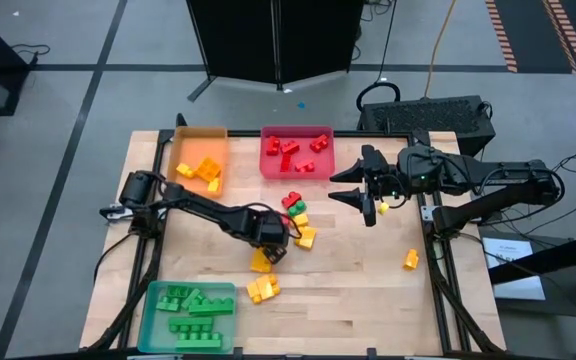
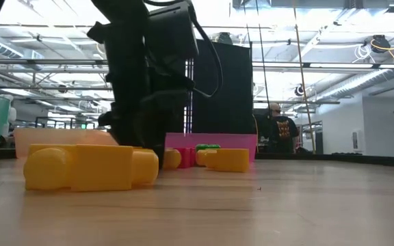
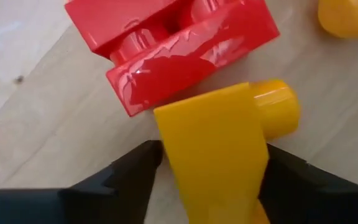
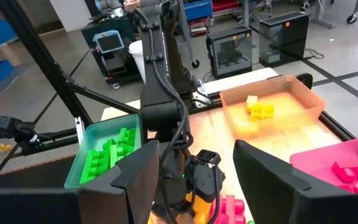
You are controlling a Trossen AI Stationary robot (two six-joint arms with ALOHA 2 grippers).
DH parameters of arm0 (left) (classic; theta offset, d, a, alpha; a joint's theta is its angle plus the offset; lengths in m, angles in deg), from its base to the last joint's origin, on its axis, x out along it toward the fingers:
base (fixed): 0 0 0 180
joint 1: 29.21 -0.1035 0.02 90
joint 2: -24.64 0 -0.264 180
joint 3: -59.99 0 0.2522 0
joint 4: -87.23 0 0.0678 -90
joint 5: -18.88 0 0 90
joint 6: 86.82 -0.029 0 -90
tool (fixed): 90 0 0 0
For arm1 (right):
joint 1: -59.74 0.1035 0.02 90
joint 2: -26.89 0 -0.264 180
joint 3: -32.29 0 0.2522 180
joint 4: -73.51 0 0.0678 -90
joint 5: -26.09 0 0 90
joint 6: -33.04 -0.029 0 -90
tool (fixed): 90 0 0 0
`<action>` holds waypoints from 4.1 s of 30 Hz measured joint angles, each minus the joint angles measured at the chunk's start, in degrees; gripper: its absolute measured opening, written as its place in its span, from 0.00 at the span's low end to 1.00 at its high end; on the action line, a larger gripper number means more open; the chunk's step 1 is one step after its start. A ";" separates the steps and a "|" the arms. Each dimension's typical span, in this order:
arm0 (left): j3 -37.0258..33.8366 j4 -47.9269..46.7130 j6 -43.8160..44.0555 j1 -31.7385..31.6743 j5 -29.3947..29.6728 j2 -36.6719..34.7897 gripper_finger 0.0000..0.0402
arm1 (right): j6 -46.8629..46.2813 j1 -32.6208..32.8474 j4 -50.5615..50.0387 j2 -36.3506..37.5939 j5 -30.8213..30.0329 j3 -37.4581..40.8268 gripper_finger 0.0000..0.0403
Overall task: Sort blocks
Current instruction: Put the yellow game piece into the yellow bin
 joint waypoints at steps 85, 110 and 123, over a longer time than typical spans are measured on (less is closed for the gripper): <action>-0.48 -9.01 -59.39 7.73 -8.96 -16.56 0.82 | -6.96 0.62 -6.39 -0.04 0.16 0.00 0.50; -0.17 -4.11 -109.28 9.53 -3.12 -8.33 0.82 | -7.53 6.03 -6.60 -0.04 -0.11 0.00 0.50; 2.27 -10.20 -117.22 10.22 6.52 -8.29 0.82 | -7.28 6.25 -7.74 -0.04 -0.09 0.00 0.50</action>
